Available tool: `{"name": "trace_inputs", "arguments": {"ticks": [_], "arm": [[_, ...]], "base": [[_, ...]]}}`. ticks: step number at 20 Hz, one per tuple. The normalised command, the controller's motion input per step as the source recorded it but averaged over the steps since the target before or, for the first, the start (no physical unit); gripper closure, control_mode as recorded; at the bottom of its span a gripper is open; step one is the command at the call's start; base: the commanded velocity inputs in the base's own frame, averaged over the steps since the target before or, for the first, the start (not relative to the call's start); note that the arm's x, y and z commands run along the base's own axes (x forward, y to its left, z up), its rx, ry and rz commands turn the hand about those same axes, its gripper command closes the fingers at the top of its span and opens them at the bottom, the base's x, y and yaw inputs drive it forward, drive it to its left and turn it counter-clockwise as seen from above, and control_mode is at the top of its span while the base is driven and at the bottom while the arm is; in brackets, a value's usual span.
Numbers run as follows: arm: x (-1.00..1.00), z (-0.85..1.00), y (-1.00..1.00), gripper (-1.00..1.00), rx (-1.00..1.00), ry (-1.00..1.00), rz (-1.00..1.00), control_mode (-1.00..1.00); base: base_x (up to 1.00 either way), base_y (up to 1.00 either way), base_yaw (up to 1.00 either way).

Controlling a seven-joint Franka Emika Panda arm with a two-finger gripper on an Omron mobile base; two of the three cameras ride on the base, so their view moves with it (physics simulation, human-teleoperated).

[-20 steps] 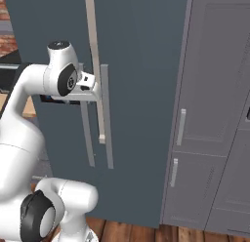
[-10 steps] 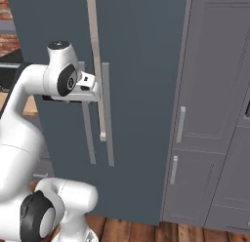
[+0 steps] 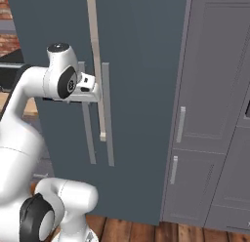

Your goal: Retrieve a lemon from the fridge and place it on the cutting board with the fish.

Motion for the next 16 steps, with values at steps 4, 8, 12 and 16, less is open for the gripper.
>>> {"name": "trace_inputs", "arguments": {"ticks": [4,8,12,16], "arm": [[0.00,-0.42,-0.12,-1.00,0.00,-0.14,-0.01,-1.00],[0.00,-0.32,-0.16,-1.00,0.06,-0.15,-0.03,-1.00],[0.08,-0.36,-0.24,-1.00,0.04,-0.16,-0.04,-1.00],[0.43,-0.54,-0.18,-1.00,0.00,-0.12,0.00,-1.00]], "base": [[0.00,0.00,0.00],[0.00,0.00,0.00],[0.00,0.00,0.00],[0.00,0.00,0.00]]}}
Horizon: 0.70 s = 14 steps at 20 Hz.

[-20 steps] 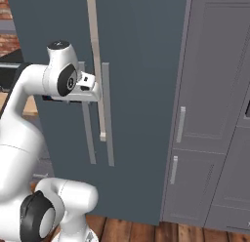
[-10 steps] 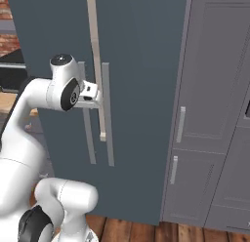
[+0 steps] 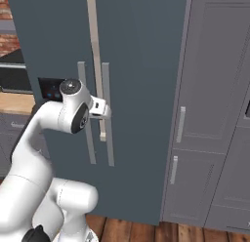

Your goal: Retrieve a lemon from the fridge and place it on the cutting board with the fish.

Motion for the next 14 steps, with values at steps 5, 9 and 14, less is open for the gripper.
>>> {"name": "trace_inputs", "arguments": {"ticks": [5,9,14], "arm": [[0.46,-0.25,-0.34,-1.00,0.00,-0.03,0.00,-1.00],[0.31,-0.02,-0.16,-1.00,0.00,-0.07,0.00,-1.00],[0.26,0.00,0.00,-1.00,0.00,-0.02,0.00,-1.00]], "base": [[0.00,0.00,0.00],[0.00,0.00,0.00],[0.00,0.00,0.00]]}}
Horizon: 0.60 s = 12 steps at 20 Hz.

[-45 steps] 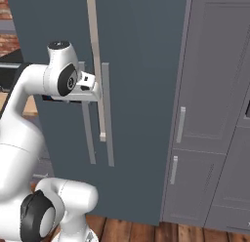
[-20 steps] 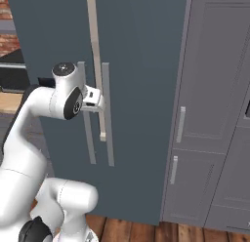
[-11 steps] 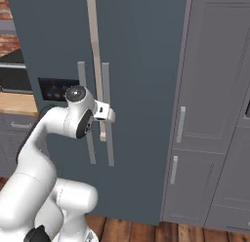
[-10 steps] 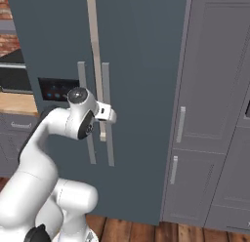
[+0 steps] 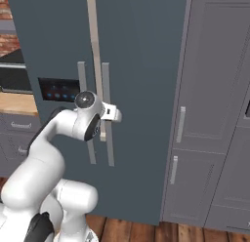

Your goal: Retrieve a lemon from the fridge and place it on the cutting board with the fish.

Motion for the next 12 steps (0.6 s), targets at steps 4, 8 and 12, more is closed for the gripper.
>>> {"name": "trace_inputs", "arguments": {"ticks": [4,8,12], "arm": [[0.25,0.00,0.00,-1.00,0.00,0.00,0.00,-1.00],[0.41,0.00,0.01,-1.00,0.00,0.00,0.00,-1.00],[0.33,0.00,0.16,-1.00,0.00,0.00,0.00,-1.00]], "base": [[0.00,0.00,0.00],[0.00,0.00,0.00],[0.00,0.00,0.00]]}}
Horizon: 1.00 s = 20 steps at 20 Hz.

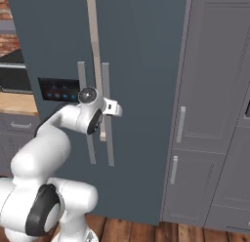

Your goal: Retrieve a lemon from the fridge and place it on the cutting board with the fish.

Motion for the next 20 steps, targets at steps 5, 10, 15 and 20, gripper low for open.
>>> {"name": "trace_inputs", "arguments": {"ticks": [5,10,15,20], "arm": [[0.25,0.00,0.05,-1.00,0.00,0.00,0.00,-1.00],[0.36,-0.04,0.00,-1.00,0.00,0.00,0.00,-1.00],[0.44,-0.15,0.00,-1.00,0.00,-0.01,0.02,-1.00],[0.38,-0.02,0.00,-1.00,0.00,-0.02,0.00,-1.00]], "base": [[0.00,0.00,0.00],[0.00,0.00,0.00],[0.00,0.00,0.00],[0.00,0.00,0.00]]}}
